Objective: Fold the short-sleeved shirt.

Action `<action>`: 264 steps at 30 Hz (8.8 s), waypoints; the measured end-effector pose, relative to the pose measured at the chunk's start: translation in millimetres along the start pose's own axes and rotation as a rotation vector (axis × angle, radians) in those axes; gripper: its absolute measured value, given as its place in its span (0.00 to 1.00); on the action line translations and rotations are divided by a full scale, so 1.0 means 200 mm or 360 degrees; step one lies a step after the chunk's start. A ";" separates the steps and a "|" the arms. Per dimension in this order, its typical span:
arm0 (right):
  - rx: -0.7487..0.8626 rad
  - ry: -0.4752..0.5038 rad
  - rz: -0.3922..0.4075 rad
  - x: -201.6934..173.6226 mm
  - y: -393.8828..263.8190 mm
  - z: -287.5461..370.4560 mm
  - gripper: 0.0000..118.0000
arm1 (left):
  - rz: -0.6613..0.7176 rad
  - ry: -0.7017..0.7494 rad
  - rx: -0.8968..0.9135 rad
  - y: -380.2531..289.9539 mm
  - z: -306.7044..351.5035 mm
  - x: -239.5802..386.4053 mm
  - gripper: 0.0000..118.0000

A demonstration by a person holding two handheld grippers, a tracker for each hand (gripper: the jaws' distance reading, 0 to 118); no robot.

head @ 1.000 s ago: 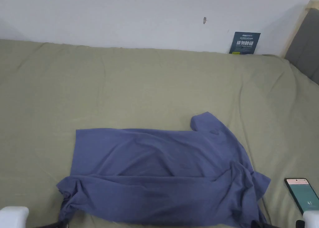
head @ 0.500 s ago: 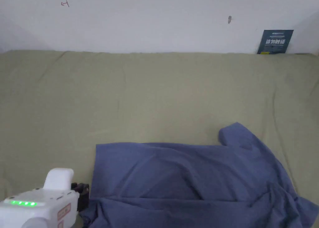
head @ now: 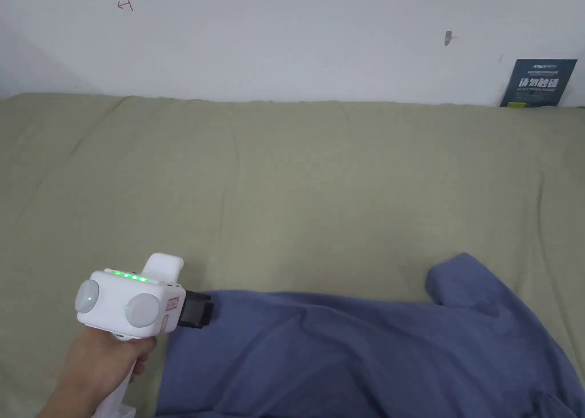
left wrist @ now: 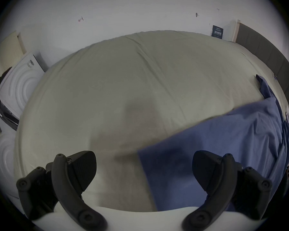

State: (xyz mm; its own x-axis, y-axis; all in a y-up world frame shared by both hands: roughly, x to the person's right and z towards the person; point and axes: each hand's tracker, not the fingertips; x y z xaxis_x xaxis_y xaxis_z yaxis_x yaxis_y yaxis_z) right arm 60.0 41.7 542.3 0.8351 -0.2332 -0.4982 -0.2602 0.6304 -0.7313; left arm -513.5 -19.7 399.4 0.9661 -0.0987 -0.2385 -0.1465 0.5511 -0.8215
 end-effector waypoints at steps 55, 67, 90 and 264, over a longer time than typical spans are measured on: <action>0.0346 -0.0222 0.0419 0.41 0.75 0.18 0.02 | 0.0135 -0.0320 0.0328 -0.55 1.29 0.15 0.08; 0.0004 -0.0340 0.0176 0.53 -0.06 0.02 0.03 | 0.0199 -0.0252 -0.0047 -1.16 1.06 0.14 0.08; 0.0617 -0.0154 0.0342 -0.39 -0.16 0.62 0.00 | 0.0530 -0.0290 0.0484 -1.41 1.42 0.10 0.06; 0.0522 -0.0036 0.0169 -0.35 -0.31 0.61 0.00 | 0.0358 -0.0925 0.0024 -0.69 0.78 0.97 0.99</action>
State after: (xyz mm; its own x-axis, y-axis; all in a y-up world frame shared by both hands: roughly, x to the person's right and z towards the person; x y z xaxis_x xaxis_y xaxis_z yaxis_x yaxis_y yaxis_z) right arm 76.4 108.8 679.0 0.8232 -0.1392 -0.5504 -0.1797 0.8557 -0.4852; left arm -271.9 13.0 547.3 0.8704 0.4858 -0.0803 -0.3606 0.5179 -0.7757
